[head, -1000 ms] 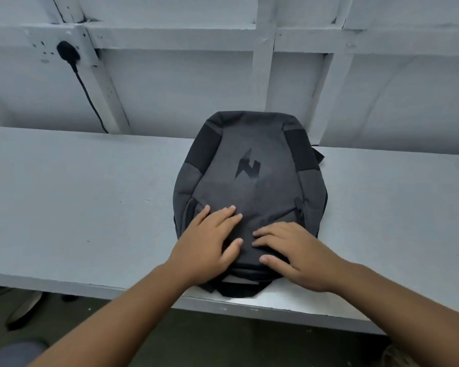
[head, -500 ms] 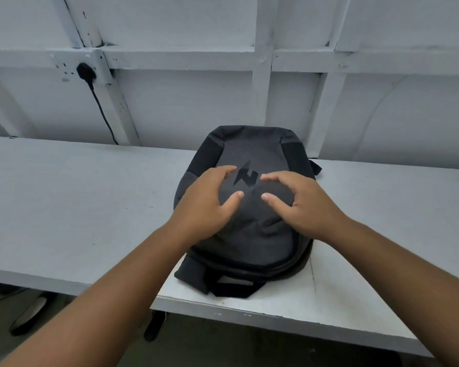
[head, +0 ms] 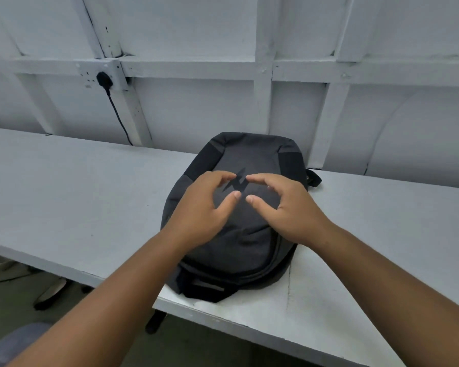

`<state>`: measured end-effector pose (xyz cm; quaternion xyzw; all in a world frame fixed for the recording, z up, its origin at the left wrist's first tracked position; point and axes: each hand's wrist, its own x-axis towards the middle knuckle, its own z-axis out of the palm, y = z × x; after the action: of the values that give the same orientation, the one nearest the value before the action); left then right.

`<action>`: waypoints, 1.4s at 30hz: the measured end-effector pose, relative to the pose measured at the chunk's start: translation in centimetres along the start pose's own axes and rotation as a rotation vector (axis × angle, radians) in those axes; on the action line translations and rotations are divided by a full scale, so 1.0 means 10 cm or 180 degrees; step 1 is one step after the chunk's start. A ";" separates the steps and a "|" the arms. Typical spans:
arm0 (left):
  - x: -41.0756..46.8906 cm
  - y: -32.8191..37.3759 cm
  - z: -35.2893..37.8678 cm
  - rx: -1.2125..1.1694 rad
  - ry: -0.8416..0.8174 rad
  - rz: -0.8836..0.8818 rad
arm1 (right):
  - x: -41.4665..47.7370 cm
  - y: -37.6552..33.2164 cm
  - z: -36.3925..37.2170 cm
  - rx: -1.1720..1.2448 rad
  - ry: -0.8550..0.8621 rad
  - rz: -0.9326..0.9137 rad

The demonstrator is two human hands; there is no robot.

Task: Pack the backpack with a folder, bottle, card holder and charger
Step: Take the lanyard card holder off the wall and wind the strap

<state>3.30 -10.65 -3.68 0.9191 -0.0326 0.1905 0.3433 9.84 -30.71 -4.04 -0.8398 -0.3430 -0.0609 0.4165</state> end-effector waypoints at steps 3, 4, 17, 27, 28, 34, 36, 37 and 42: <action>0.14 0.15 0.11 -0.0066 -0.0081 0.0142 | -0.05 0.04 -0.11 -0.0027 0.0073 0.0078; 0.18 0.17 0.12 -0.0088 -0.0088 0.0169 | -0.04 0.04 -0.13 -0.0031 0.0084 0.0101; 1.14 0.54 0.71 -0.0723 -0.0926 0.0958 | -0.17 0.27 -0.69 -0.0519 0.1223 0.1192; 1.06 1.57 1.47 -0.1451 -0.1969 0.2103 | -1.24 -0.10 -1.25 -0.1168 0.2509 0.2313; 0.98 1.73 1.53 -0.1516 -0.2061 0.2252 | -1.41 -0.21 -1.30 -0.1288 0.2630 0.2434; 0.20 2.71 1.63 -0.2008 -0.2587 0.3038 | -2.50 -1.04 -1.47 -0.1852 0.3350 0.3012; -0.17 2.99 1.59 -0.2222 -0.2813 0.3246 | -2.85 -1.39 -1.43 -0.2025 0.3600 0.3089; -0.38 3.12 1.56 -0.2320 -0.2932 0.3328 | -3.04 -1.58 -1.38 -0.2109 0.3702 0.3131; -1.57 3.64 1.28 -0.2808 -0.3474 0.3714 | -3.93 -2.62 -0.98 -0.2674 0.4069 0.3531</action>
<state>-14.01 -47.80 4.11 0.5046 -0.7200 -0.1572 0.4497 -34.53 -47.68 4.26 -0.7719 0.4488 -0.4215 0.1585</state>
